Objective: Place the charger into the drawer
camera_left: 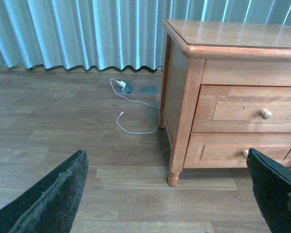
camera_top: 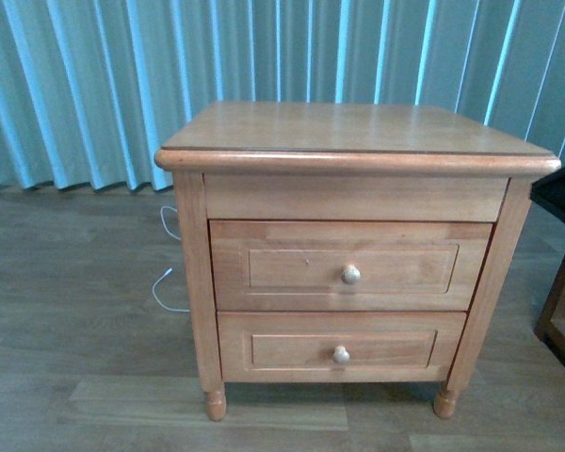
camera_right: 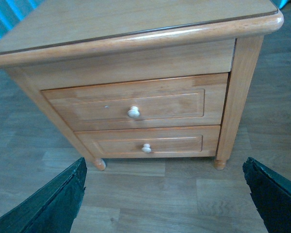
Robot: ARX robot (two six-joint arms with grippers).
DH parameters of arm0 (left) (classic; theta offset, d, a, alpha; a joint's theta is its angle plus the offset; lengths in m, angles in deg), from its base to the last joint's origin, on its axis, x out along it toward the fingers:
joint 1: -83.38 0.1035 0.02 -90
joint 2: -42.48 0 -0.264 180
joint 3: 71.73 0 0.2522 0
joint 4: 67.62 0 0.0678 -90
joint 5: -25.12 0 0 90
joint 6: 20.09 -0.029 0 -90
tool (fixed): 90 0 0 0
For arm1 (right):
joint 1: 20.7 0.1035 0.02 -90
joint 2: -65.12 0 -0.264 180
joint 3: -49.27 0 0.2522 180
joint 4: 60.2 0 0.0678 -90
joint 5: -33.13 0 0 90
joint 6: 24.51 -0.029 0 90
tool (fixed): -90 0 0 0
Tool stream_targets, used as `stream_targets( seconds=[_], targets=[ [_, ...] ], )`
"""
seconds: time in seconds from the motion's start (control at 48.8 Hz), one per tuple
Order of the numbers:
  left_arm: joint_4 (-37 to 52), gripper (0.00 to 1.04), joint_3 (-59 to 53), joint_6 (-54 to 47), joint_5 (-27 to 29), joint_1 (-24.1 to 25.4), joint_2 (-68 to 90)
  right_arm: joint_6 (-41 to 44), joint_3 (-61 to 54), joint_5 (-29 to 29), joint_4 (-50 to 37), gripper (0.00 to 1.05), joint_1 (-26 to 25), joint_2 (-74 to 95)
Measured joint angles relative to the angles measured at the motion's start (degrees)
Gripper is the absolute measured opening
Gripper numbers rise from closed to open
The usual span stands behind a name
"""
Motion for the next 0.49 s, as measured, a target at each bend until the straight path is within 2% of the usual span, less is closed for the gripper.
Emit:
stream_targets(
  seconds=[0.144,0.308,0.492],
  targets=[
    [0.0,0.99,0.0,0.0,0.0,0.0,0.0,1.4,-5.7,-4.1,7.1,0.97,-1.4,-15.4],
    [0.0,0.99,0.0,0.0,0.0,0.0,0.0,1.6,-7.1,-7.9,17.1,0.97,-4.2,-30.6],
    [0.0,0.99,0.0,0.0,0.0,0.0,0.0,1.0,-7.4,-6.5,25.0,0.97,-3.6,-40.6]
  ],
)
